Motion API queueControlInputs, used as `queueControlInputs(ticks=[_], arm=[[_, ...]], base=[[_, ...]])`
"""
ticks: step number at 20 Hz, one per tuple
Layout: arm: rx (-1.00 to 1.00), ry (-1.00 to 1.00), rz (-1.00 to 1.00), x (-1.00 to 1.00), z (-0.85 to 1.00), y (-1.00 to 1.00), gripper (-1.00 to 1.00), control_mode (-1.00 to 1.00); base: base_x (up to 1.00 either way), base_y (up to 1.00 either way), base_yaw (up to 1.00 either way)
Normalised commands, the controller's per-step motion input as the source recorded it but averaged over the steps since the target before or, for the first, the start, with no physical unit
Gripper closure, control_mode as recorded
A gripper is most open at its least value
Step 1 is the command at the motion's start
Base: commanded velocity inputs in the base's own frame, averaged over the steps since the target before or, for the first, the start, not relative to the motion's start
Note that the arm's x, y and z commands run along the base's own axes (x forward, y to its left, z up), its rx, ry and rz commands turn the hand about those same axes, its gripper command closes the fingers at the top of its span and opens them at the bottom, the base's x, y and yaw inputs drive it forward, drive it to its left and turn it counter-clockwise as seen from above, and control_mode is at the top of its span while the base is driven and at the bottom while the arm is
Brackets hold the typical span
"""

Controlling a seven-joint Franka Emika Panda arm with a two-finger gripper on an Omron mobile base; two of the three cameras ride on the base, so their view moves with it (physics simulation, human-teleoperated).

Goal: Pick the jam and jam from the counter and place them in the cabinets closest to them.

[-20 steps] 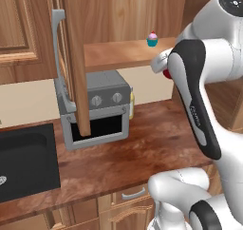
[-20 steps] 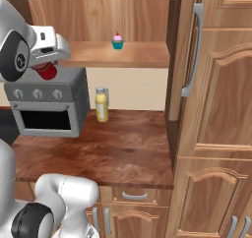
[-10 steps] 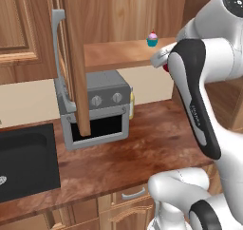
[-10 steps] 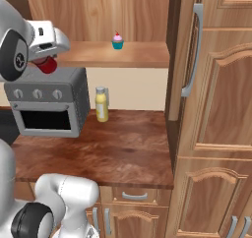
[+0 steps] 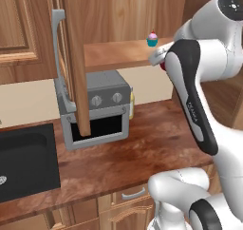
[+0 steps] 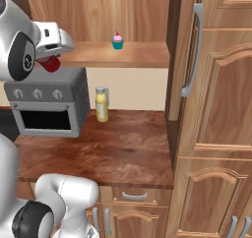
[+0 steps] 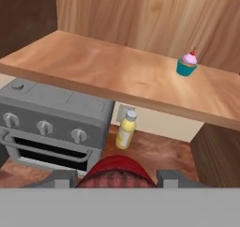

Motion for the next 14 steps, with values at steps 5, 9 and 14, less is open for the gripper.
queueControlInputs(ticks=[5, 9, 14], arm=[[0.04, 0.00, 0.00, 0.53, 0.01, 0.02, 1.00, -1.00], [0.02, 0.00, 0.00, 0.54, 0.00, 0.04, 1.00, -1.00], [0.00, 0.00, 0.00, 0.53, 0.00, 0.11, 1.00, -1.00]], base=[[0.00, 0.00, 0.00], [0.00, 0.00, 0.00], [0.00, 0.00, 0.00]])
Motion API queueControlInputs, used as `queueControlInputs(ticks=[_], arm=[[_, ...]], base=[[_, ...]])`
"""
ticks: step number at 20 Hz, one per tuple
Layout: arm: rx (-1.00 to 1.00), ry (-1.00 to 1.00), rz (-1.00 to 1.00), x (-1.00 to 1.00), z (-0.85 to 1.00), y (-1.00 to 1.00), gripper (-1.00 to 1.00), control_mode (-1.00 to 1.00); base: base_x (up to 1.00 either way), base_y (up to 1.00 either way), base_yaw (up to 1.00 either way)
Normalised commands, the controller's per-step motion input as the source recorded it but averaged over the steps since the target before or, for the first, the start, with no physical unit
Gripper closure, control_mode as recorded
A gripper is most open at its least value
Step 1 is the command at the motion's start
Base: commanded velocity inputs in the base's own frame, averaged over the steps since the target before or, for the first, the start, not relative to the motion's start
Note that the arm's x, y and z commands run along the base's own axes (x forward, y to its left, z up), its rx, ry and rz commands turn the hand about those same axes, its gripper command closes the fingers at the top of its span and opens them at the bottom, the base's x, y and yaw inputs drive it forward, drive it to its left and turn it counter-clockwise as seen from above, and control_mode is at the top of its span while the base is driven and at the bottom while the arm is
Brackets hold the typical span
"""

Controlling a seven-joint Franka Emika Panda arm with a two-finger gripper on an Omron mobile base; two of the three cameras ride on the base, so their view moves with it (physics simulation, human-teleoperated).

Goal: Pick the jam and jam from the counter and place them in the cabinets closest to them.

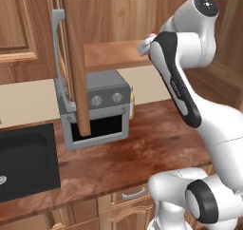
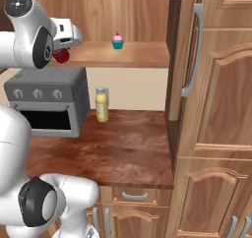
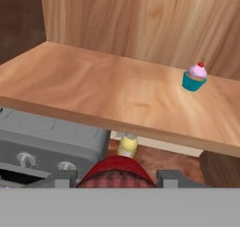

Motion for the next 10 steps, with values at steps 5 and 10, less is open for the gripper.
queueControlInputs(ticks=[5, 10], arm=[[0.00, 0.00, 0.00, 0.53, -0.02, 0.14, 1.00, -1.00], [0.00, 0.00, 0.00, 0.51, -0.12, 0.12, 1.00, -1.00]], base=[[0.00, 0.00, 0.00], [0.00, 0.00, 0.00]])
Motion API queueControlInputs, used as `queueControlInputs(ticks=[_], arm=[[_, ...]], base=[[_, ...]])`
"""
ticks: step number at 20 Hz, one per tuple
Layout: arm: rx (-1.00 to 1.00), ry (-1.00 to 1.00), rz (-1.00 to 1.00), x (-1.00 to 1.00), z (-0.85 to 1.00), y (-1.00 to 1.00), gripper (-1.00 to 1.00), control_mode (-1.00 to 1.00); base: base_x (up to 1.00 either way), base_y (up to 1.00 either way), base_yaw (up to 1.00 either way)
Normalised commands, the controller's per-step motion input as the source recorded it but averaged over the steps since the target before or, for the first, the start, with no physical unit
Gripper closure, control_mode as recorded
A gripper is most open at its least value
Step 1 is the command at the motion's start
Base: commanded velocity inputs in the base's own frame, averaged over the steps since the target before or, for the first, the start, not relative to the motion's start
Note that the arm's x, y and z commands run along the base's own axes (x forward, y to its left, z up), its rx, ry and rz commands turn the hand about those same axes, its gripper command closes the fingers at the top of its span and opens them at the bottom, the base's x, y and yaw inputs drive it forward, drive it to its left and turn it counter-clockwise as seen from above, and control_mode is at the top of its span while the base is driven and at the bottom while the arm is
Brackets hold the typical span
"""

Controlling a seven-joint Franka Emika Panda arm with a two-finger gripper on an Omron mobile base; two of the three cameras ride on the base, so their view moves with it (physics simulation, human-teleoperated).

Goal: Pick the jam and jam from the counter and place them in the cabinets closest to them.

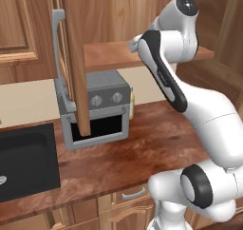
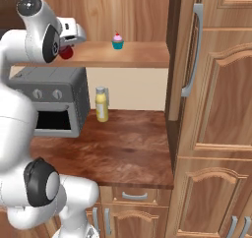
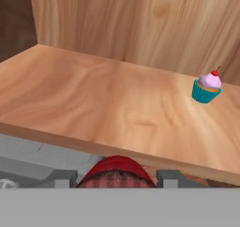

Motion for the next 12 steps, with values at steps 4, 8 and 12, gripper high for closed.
queueControlInputs(ticks=[4, 8, 12], arm=[[0.00, 0.00, 0.00, 0.56, -0.02, 0.07, 1.00, -1.00], [0.00, 0.00, 0.00, 0.56, -0.01, 0.05, 1.00, -1.00], [0.00, 0.05, 0.00, 0.34, -0.02, 0.02, 1.00, -1.00]], base=[[0.00, 0.00, 0.00], [0.00, 0.00, 0.00], [0.00, 0.00, 0.00]])
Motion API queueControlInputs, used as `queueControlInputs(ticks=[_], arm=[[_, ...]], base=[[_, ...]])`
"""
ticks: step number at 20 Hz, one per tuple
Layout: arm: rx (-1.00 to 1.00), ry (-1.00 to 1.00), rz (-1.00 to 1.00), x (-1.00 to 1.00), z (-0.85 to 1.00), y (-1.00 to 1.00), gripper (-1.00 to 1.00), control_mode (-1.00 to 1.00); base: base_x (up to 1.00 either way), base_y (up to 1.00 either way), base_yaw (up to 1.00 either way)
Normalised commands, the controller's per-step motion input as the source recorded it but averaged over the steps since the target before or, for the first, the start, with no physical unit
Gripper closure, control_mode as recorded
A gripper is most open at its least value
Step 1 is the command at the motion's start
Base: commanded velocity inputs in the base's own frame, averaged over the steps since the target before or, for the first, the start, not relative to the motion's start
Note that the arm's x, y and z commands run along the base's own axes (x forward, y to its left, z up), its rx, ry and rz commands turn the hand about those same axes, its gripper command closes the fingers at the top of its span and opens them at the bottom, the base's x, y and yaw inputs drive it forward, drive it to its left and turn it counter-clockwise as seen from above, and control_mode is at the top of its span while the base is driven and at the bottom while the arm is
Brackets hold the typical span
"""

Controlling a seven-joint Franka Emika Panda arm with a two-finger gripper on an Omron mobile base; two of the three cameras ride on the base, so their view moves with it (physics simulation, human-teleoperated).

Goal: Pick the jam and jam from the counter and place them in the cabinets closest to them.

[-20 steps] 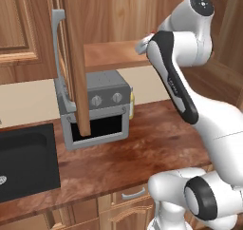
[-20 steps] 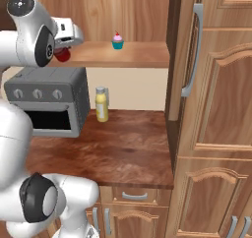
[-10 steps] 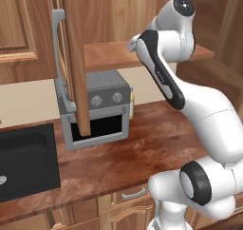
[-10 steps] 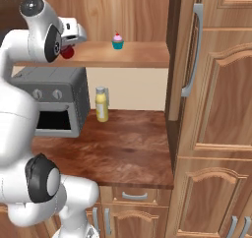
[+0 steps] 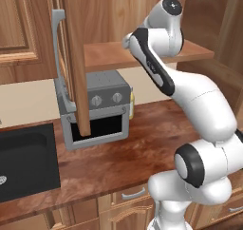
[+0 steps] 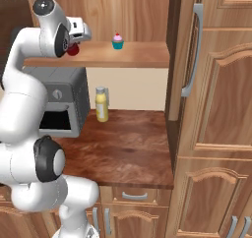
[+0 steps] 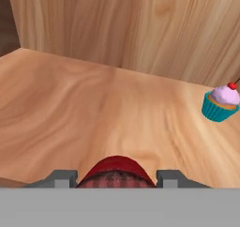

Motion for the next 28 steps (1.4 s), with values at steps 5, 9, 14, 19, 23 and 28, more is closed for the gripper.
queueControlInputs(ticks=[5, 9, 14, 19, 23, 28], arm=[[0.00, 0.01, 0.00, 0.00, 0.00, 0.00, 1.00, -1.00], [0.00, 0.06, 0.00, 0.12, -0.06, 0.00, 1.00, -1.00], [0.00, 0.04, 0.00, 0.37, -0.04, 0.02, 1.00, -1.00], [0.00, 0.01, 0.00, 0.40, 0.00, 0.08, 1.00, -1.00], [-0.02, 0.03, 0.00, 0.24, -0.03, 0.13, -1.00, -1.00], [0.00, 0.01, 0.00, 0.04, 0.00, 0.00, -1.00, -1.00]], base=[[0.00, 0.00, 0.00], [0.00, 0.00, 0.00], [0.00, 0.00, 0.00], [0.00, 0.00, 0.00], [0.00, 0.00, 0.00], [0.00, 0.00, 0.00]])
